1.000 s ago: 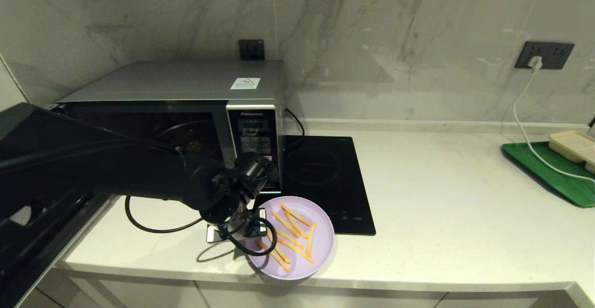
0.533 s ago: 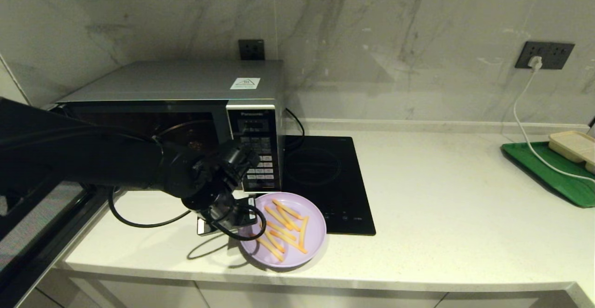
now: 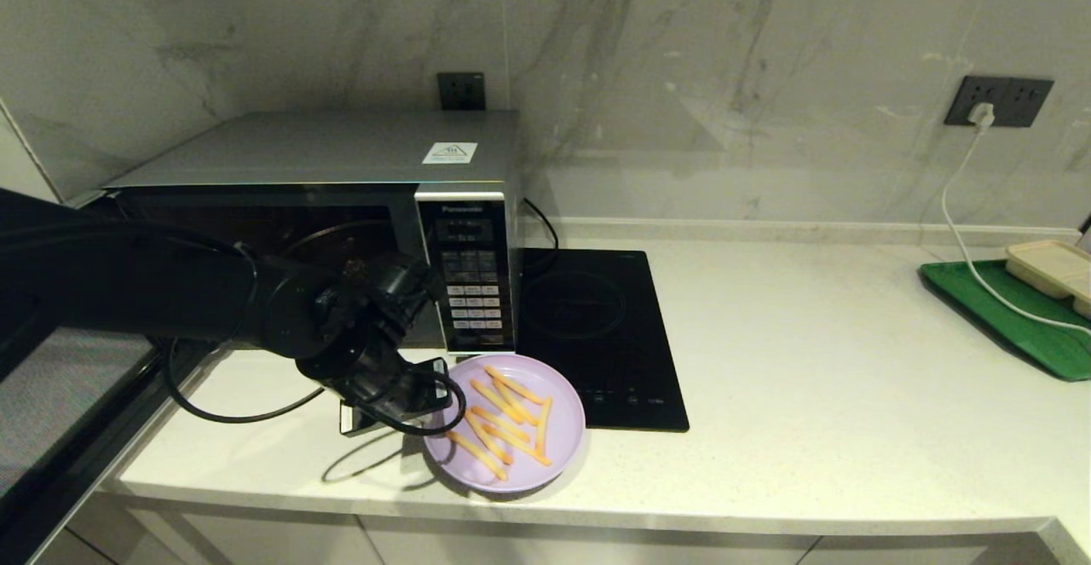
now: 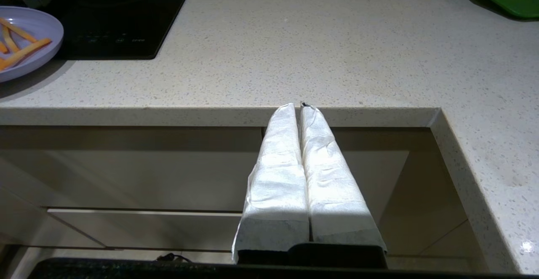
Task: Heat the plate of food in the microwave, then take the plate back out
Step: Put the plate in the microwave oven
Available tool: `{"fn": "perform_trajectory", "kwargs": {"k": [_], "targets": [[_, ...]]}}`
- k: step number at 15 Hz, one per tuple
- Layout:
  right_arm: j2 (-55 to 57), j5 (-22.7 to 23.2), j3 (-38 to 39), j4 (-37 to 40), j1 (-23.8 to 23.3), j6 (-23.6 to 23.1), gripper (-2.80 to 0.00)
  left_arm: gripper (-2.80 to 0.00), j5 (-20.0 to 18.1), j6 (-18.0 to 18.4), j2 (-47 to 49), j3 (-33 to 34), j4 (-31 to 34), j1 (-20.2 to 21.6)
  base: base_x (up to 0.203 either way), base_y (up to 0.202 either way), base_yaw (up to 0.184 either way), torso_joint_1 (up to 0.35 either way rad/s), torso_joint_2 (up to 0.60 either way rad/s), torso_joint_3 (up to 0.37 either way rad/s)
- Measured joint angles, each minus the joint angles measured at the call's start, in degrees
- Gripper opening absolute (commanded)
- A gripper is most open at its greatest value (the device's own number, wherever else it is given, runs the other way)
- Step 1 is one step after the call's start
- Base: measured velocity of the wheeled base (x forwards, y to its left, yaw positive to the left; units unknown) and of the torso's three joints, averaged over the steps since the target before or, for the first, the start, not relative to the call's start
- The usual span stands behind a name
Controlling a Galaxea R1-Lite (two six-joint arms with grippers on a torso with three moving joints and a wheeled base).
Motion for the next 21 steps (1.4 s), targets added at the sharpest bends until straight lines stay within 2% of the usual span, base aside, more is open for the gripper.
{"fn": "perform_trajectory", "kwargs": {"k": [4, 11, 15, 21], "targets": [[0.0, 0.0, 0.0, -0.1, 0.0, 0.0, -2.80, -2.80, -5.3, 0.0, -1.4, 0.2, 0.0, 2.2, 0.000, 0.000, 0.000, 0.000, 0.00, 0.000], [0.0, 0.0, 0.0, 0.0, 0.0, 0.0, -2.80, -2.80, -6.5, 0.1, -3.1, 2.2, 0.0, 4.8, 0.000, 0.000, 0.000, 0.000, 0.00, 0.000], [0.0, 0.0, 0.0, 0.0, 0.0, 0.0, -2.80, -2.80, -11.7, 0.1, -4.7, 3.4, 0.0, 6.4, 0.000, 0.000, 0.000, 0.000, 0.00, 0.000], [0.0, 0.0, 0.0, 0.0, 0.0, 0.0, -2.80, -2.80, -12.2, 0.2, -5.8, 6.0, -0.2, 8.6, 0.000, 0.000, 0.000, 0.000, 0.00, 0.000]]}}
